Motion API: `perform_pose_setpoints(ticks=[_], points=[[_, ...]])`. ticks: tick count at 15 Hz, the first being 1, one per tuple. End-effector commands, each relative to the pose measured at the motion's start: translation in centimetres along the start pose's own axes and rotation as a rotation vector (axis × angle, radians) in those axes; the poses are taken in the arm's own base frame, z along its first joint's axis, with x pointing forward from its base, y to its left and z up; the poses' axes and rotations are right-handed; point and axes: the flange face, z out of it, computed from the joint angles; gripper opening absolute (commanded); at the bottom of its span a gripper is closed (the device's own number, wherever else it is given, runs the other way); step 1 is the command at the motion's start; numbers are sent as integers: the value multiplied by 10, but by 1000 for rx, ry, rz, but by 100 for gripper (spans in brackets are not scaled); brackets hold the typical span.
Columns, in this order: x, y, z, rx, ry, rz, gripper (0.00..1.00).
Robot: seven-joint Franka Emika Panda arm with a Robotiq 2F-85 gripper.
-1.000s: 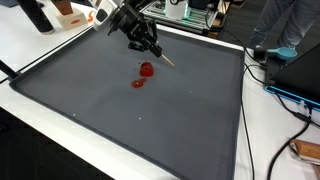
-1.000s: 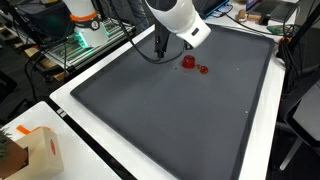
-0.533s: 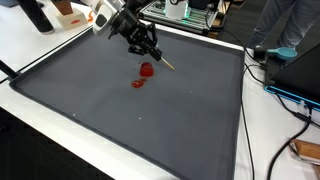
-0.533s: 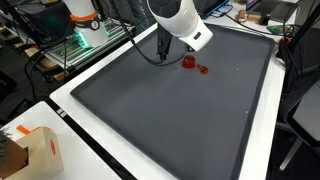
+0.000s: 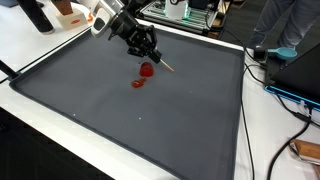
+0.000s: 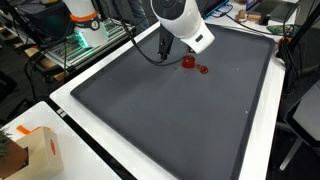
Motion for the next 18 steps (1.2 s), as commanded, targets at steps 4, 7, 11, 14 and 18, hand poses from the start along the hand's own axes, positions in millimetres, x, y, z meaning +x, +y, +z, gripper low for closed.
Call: perform_pose_setpoints(ticks=[4, 7, 11, 14, 18], points=[[9, -6, -2, -28, 19, 98, 3], [14, -12, -7, -55, 30, 134, 3], [23, -23, -13, -122, 47, 175, 3], [30, -36, -17, -186, 56, 207, 3], [39, -59, -26, -303, 47, 246, 3]])
